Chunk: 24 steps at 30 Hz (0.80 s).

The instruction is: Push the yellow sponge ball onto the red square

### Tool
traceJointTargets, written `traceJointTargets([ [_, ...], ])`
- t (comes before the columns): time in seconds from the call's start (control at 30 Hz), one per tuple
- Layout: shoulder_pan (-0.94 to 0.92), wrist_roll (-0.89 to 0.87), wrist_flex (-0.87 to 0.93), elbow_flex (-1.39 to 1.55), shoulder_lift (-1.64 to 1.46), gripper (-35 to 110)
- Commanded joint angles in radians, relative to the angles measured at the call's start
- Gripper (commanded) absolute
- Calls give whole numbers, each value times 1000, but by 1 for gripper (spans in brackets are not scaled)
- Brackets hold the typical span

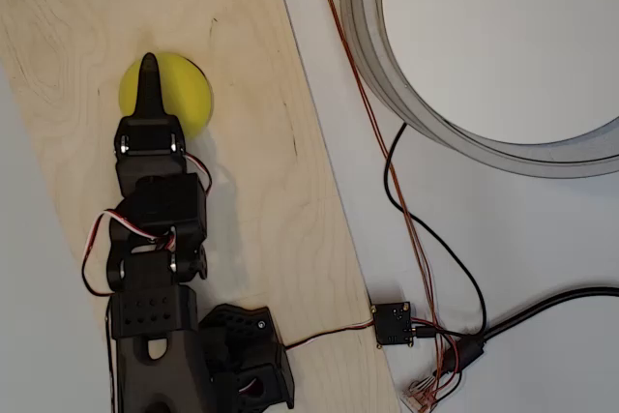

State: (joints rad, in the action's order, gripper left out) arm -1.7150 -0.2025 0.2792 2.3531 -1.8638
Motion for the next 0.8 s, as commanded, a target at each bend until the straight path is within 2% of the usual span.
traceJointTargets([
  [0.0,-32,5,40,20,-118,20],
  [0.4,-110,48,87,104,-176,20],
  [0.77,-112,-15,86,127,-126,19],
])
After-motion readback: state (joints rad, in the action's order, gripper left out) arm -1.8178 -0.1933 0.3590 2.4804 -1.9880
